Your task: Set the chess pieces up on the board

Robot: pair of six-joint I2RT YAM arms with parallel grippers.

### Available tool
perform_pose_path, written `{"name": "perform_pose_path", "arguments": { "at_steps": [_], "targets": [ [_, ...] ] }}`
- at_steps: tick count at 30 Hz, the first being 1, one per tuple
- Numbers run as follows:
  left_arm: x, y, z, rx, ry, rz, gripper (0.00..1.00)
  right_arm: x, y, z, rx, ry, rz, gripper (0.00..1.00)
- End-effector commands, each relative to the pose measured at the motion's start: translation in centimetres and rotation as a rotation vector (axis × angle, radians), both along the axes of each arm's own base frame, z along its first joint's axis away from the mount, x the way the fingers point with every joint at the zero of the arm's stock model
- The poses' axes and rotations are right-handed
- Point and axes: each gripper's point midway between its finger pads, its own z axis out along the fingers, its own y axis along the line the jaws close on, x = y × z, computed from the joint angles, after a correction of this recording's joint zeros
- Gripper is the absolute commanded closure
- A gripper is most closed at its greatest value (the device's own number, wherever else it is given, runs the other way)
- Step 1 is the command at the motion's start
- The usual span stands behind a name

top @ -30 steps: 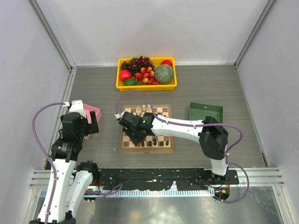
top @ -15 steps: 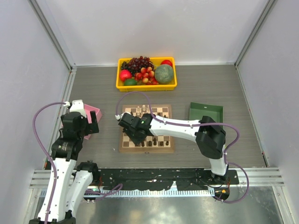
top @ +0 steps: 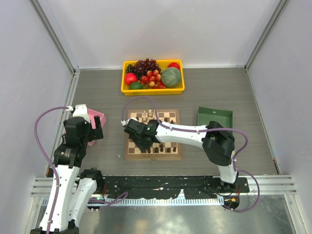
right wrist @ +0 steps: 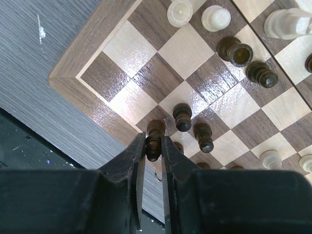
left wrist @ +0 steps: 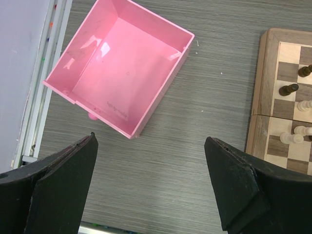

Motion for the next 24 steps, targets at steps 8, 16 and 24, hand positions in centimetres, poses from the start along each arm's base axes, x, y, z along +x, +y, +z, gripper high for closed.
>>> {"name": "perform_pose_path", "arguments": {
  "at_steps": [8,16,24],
  "targets": [
    [0.7,0.2,1.2,0.005,-0.046,0.006,0.01,0.3,0.3,0.1,0.027,-0.022,-0.020,0.71],
    [0.5,0.3,1.2,0.008,-0.047,0.014,0.01,0.9,0.6,3.6,0.095,-0.065,-0.032,0.59],
    [0.6,0.3,1.3,0.006,-0.050,0.013,0.01,2.2,0.8,8.5,0.198,-0.113,-0.045,0.53]
  ]
}}
